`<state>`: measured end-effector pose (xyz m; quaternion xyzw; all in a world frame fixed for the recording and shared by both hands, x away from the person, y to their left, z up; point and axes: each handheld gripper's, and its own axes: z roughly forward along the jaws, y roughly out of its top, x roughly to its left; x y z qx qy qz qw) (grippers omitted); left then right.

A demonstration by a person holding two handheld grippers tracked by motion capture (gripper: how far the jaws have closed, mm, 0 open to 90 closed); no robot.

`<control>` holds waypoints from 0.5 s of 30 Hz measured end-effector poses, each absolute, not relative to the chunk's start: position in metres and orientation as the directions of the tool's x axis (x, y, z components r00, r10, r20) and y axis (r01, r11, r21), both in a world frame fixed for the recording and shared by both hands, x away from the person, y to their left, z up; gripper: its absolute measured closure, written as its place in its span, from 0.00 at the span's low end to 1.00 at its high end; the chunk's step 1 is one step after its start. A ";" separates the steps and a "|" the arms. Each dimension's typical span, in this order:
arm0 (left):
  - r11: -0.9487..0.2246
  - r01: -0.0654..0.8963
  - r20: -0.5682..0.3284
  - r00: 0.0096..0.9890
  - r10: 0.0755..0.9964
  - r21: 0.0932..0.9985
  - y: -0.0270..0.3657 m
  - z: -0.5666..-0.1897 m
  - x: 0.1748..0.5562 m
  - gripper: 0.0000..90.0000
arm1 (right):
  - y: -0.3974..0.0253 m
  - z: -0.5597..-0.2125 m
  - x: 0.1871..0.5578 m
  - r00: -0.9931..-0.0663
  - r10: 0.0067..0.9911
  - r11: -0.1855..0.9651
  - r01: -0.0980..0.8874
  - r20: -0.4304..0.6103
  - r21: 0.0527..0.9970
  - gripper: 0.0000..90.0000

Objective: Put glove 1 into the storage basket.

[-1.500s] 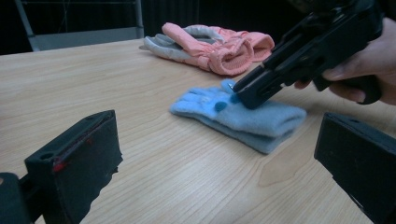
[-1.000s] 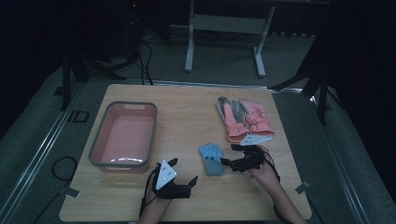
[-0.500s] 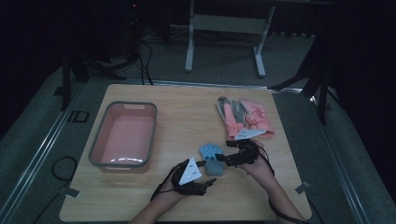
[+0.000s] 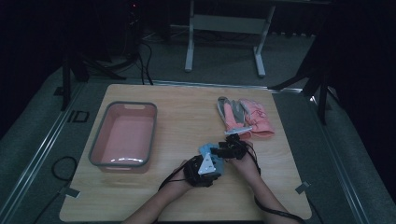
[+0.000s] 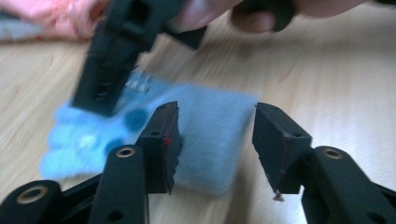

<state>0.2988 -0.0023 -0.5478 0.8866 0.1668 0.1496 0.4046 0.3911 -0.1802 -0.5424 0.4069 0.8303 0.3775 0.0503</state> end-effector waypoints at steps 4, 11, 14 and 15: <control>-0.618 0.194 0.119 0.896 0.428 0.762 0.001 -0.552 0.301 0.61 | -0.179 -0.548 0.387 -0.658 0.723 0.385 0.639 0.213 0.666 0.49; -0.650 0.178 0.149 0.897 0.415 0.739 -0.001 -0.554 0.301 0.62 | -0.172 -0.547 0.378 -0.703 0.694 0.454 0.595 0.155 0.664 0.66; -0.648 0.183 0.146 0.896 0.419 0.739 0.000 -0.556 0.301 0.63 | -0.172 -0.548 0.376 -0.727 0.667 0.464 0.578 0.165 0.671 0.74; -0.648 0.183 0.146 0.896 0.420 0.739 0.000 -0.557 0.300 0.63 | -0.171 -0.549 0.376 -0.734 0.658 0.468 0.573 0.168 0.673 0.78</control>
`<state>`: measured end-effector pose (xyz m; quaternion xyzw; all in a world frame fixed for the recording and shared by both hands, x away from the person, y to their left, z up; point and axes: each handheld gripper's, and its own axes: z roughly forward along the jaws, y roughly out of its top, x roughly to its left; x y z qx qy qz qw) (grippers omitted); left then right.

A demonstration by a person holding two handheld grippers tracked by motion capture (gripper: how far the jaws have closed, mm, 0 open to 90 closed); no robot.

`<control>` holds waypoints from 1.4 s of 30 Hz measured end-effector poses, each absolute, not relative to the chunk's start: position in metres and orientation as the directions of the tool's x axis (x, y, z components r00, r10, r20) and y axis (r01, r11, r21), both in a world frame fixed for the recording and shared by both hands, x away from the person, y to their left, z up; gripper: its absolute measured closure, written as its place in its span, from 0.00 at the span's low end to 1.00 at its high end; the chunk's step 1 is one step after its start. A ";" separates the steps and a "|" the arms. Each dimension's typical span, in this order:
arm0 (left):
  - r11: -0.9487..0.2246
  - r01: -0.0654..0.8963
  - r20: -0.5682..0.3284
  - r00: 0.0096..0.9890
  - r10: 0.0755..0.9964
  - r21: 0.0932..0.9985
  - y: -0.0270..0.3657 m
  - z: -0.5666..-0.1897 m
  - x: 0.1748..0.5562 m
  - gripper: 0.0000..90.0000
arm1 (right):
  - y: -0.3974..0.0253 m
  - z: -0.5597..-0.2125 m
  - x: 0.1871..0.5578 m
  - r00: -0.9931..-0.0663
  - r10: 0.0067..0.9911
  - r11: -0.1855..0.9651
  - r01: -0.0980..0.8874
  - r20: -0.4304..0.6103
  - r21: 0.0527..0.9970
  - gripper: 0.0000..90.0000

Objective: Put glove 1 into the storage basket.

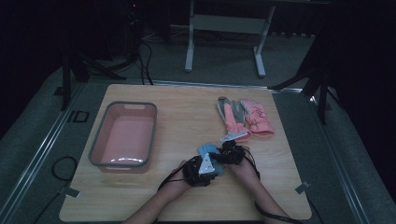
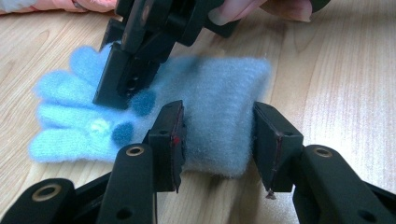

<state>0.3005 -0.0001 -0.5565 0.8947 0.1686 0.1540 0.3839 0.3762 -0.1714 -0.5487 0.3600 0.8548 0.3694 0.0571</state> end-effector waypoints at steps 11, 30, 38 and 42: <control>-0.639 0.207 0.138 0.884 0.447 0.741 0.000 -0.553 0.300 0.80 | -0.164 -0.547 0.361 -0.776 0.631 0.530 0.444 0.015 0.722 0.91; -0.672 0.201 0.159 0.887 0.434 0.713 0.012 -0.522 0.305 0.87 | -0.157 -0.520 0.369 -0.773 0.631 0.469 0.449 0.067 0.760 0.92; -0.717 0.164 0.202 0.896 0.396 0.678 0.025 -0.494 0.305 0.87 | -0.149 -0.502 0.371 -0.773 0.627 0.435 0.450 0.096 0.780 0.92; -0.718 0.153 0.215 0.894 0.394 0.679 0.032 -0.478 0.306 0.87 | -0.144 -0.490 0.373 -0.774 0.620 0.405 0.452 0.125 0.795 0.92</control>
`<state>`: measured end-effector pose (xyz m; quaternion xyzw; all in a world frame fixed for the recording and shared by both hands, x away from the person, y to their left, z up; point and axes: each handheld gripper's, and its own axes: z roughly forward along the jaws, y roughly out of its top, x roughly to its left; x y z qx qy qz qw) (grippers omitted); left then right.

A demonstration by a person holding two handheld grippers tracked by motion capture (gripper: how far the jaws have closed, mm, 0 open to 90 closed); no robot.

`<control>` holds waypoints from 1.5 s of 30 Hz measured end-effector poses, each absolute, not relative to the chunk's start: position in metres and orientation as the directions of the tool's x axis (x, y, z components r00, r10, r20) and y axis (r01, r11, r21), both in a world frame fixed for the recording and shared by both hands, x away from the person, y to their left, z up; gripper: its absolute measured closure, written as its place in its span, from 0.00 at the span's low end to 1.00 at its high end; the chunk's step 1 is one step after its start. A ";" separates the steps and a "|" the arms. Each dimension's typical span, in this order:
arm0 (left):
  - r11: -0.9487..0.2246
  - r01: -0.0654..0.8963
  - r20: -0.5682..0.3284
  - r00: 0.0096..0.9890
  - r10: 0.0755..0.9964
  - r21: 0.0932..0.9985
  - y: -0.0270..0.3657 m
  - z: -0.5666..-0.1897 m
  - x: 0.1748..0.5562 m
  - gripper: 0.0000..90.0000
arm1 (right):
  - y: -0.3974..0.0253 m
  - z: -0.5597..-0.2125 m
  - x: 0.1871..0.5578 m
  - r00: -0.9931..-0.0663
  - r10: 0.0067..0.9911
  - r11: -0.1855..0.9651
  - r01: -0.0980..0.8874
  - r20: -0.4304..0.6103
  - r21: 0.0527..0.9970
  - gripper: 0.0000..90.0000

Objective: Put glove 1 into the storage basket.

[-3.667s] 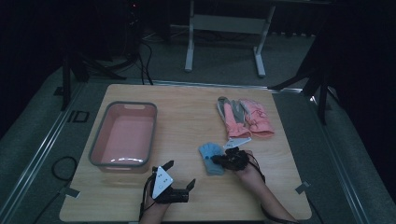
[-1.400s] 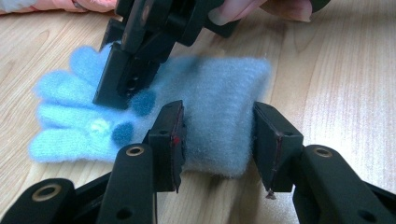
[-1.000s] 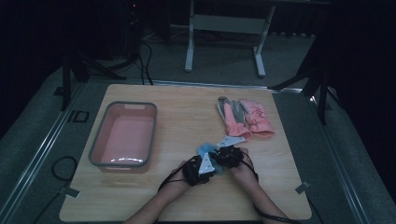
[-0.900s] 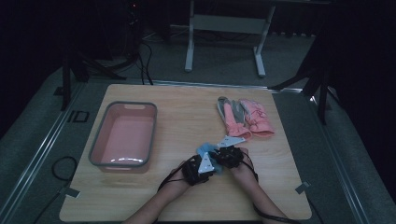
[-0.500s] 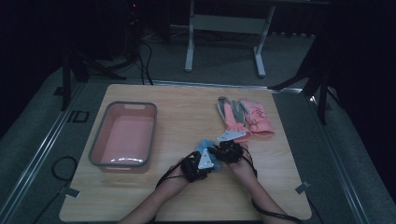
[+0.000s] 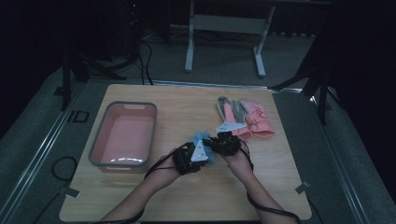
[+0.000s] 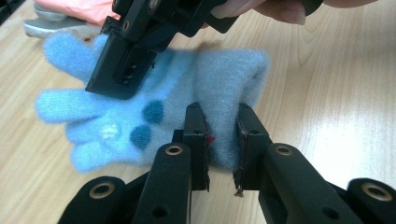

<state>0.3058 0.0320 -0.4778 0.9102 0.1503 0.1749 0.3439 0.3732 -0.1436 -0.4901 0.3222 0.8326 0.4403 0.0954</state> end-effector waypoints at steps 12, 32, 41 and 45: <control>-0.738 0.146 0.238 0.890 0.389 0.659 0.065 -0.448 0.309 0.87 | -0.109 -0.460 0.378 -0.794 0.600 0.419 0.414 0.096 0.808 0.92; -0.745 0.177 0.303 0.835 0.459 0.643 0.130 -0.423 0.305 0.87 | -0.039 -0.426 0.389 -0.842 0.533 0.439 0.353 0.077 0.826 0.92; -0.767 0.191 0.353 0.802 0.481 0.612 0.163 -0.421 0.300 0.87 | 0.003 -0.421 0.392 -0.865 0.497 0.449 0.326 0.071 0.832 0.93; -0.780 0.204 0.366 0.794 0.486 0.592 0.174 -0.422 0.299 0.87 | 0.019 -0.422 0.394 -0.871 0.481 0.436 0.336 0.100 0.835 0.93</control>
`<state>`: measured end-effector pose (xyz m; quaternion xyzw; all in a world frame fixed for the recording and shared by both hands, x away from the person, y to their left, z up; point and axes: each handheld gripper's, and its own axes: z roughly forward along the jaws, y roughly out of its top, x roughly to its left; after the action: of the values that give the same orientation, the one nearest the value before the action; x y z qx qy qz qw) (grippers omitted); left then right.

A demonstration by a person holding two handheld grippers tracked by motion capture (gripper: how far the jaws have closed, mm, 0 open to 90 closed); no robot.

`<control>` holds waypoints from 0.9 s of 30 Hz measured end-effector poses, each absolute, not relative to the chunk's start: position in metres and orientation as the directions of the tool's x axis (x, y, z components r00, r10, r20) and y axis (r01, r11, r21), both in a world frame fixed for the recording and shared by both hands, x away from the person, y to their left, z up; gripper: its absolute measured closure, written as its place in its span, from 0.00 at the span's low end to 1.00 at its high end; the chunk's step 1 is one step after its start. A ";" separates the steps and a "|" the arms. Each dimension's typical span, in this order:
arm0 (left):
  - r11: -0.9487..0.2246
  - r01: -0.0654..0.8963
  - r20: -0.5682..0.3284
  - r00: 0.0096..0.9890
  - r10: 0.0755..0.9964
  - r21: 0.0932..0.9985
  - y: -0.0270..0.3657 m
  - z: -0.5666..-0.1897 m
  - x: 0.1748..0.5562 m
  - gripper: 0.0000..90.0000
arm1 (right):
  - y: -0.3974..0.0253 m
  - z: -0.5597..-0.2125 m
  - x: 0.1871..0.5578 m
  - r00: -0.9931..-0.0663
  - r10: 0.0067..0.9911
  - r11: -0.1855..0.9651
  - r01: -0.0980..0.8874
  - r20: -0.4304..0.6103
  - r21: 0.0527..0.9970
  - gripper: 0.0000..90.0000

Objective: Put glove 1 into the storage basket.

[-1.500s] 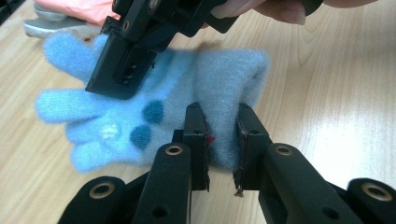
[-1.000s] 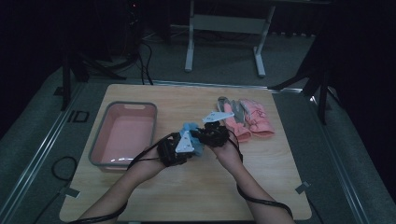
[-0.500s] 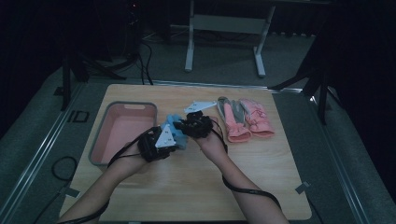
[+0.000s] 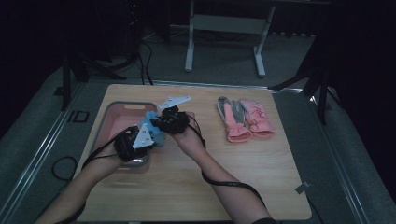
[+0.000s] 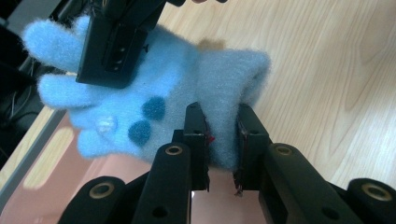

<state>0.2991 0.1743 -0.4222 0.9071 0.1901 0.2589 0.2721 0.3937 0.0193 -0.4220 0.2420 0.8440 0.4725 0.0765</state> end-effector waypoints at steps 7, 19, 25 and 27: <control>-0.775 0.252 0.350 0.781 0.517 0.580 0.201 -0.427 0.301 0.87 | 0.049 -0.431 0.398 -0.873 0.466 0.420 0.361 0.143 0.832 0.93; -0.770 0.310 0.316 0.779 0.542 0.558 0.229 -0.453 0.311 0.87 | 0.079 -0.454 0.406 -0.872 0.462 0.457 0.388 0.160 0.800 0.93; -0.790 0.314 0.300 0.801 0.519 0.527 0.229 -0.467 0.322 0.87 | 0.084 -0.473 0.415 -0.852 0.487 0.476 0.443 0.192 0.759 0.93; -0.810 0.299 0.319 0.807 0.497 0.505 0.228 -0.472 0.326 0.87 | 0.084 -0.476 0.419 -0.844 0.494 0.480 0.464 0.208 0.744 0.93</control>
<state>0.3258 0.2279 -0.4721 0.9246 0.2152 0.2237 0.2208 0.4187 0.0843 -0.4763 0.2786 0.8601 0.4271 0.0173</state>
